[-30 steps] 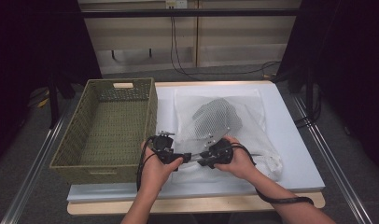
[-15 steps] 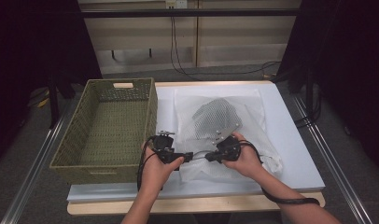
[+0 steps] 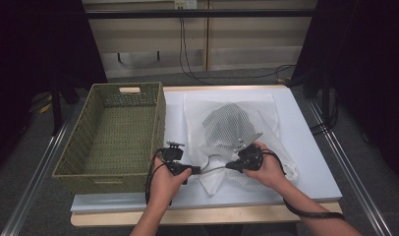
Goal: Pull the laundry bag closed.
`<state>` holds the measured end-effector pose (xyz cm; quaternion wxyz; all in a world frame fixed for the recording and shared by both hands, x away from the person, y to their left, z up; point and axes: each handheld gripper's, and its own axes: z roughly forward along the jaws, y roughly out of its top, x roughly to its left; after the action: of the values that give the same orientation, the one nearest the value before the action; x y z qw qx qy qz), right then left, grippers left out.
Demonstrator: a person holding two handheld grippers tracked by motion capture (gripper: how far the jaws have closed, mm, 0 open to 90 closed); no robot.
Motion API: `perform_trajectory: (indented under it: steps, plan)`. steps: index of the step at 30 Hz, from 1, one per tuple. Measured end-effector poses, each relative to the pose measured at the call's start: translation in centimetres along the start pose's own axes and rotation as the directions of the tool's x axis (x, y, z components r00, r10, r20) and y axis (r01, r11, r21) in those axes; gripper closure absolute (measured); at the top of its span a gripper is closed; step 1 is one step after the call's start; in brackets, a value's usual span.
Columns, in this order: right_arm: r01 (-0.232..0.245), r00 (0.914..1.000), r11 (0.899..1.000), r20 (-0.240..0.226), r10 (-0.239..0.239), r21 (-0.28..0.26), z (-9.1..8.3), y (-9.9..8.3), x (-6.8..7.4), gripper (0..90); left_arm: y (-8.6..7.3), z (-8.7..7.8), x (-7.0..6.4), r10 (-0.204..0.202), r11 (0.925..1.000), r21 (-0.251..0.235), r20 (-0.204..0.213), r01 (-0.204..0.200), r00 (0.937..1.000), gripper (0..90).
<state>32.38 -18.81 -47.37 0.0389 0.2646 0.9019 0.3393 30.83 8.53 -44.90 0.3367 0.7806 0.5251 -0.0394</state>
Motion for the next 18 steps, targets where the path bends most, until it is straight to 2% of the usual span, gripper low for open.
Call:
perform_trajectory:
  steps: [3, 5, 9, 12, 14, 17, 18]
  plan:
    - [-0.006, 1.0000, 1.000, -0.005, 0.006, -0.009, 0.01, -0.09, -0.02, 90.0, -0.11, -0.03, 0.11, -0.017, 0.9998, 0.007, -0.010, 0.017, 0.9998, 71.9]
    - [0.001, 1.0000, 1.000, 0.002, -0.001, -0.013, 0.02, -0.10, 0.01, 90.0, -0.15, -0.01, 0.18, -0.029, 0.9996, 0.003, 0.002, 0.029, 0.9996, 72.9]
    - [-0.008, 1.0000, 1.000, 0.003, 0.008, -0.012, 0.00, -0.16, 0.05, 89.9, -0.42, 0.35, 0.34, -0.013, 0.9995, 0.029, -0.024, 0.013, 0.9996, 73.9]
    - [-0.009, 0.9999, 1.000, -0.010, 0.009, -0.022, 0.03, -0.26, -0.08, 89.9, -0.60, 0.41, 0.34, -0.011, 0.9992, 0.039, -0.042, 0.012, 0.9990, 86.4]
    - [-0.006, 0.9999, 1.000, -0.009, 0.006, -0.021, 0.01, -0.26, -0.11, 89.9, -0.57, 0.37, 0.39, 0.007, 0.9982, 0.059, -0.057, -0.004, 0.9984, 90.0]
    - [-0.005, 1.0000, 1.000, -0.008, 0.005, -0.020, 0.02, -0.27, -0.08, 89.9, -0.65, 0.68, 0.38, 0.015, 0.9980, 0.063, -0.062, -0.011, 0.9980, 90.0]
    - [-0.007, 0.9999, 1.000, -0.008, 0.007, -0.019, 0.00, -0.28, -0.06, 89.9, -0.69, 0.83, 0.38, 0.015, 0.9979, 0.063, -0.051, -0.011, 0.9986, 90.0]
